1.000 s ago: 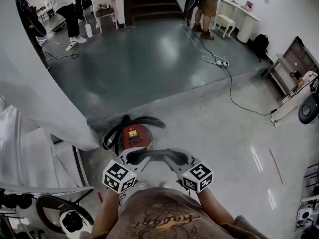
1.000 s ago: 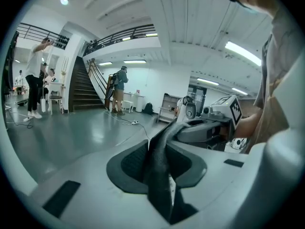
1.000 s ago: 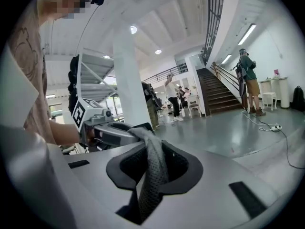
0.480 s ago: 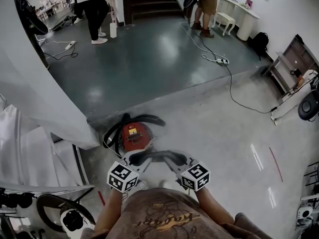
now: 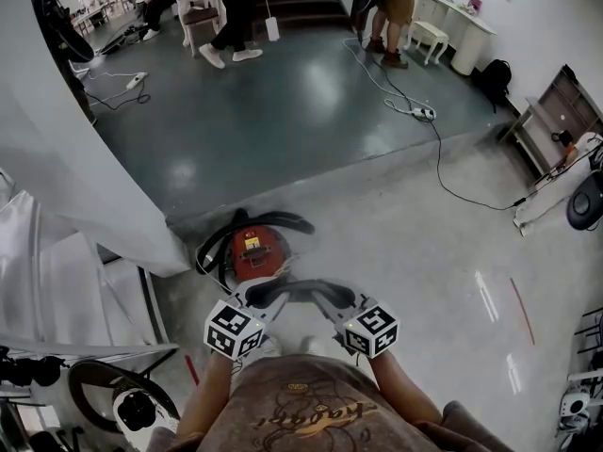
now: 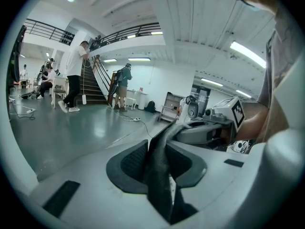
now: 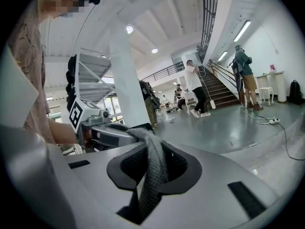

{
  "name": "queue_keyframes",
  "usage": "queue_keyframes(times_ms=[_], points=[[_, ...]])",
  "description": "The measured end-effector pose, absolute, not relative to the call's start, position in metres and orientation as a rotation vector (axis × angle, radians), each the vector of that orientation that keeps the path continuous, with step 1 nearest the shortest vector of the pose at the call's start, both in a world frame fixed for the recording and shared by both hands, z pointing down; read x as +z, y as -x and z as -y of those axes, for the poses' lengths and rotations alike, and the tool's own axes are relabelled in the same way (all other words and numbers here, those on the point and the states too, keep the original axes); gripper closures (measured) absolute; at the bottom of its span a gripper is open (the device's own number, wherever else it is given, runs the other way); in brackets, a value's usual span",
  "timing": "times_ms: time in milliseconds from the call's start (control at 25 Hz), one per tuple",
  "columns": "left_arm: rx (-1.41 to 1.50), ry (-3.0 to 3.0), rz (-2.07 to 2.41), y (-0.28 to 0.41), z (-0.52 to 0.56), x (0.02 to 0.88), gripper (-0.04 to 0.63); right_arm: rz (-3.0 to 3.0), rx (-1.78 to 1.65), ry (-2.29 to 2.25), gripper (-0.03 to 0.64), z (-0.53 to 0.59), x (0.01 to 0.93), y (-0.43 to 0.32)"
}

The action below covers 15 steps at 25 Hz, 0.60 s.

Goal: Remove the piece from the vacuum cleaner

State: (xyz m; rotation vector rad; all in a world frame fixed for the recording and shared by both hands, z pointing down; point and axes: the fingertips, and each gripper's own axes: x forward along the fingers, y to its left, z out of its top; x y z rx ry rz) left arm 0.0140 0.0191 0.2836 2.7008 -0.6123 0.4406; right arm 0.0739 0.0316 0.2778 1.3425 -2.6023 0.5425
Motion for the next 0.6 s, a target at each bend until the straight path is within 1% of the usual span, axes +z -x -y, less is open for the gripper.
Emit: queue_keyframes(times_ms=[600], points=[[0.438,-2.672,0.657,-0.005,-0.0289,0.2835,0.509,2.614,0.555,-1.338,0.571,-0.0414,0.2778,-0.0648]])
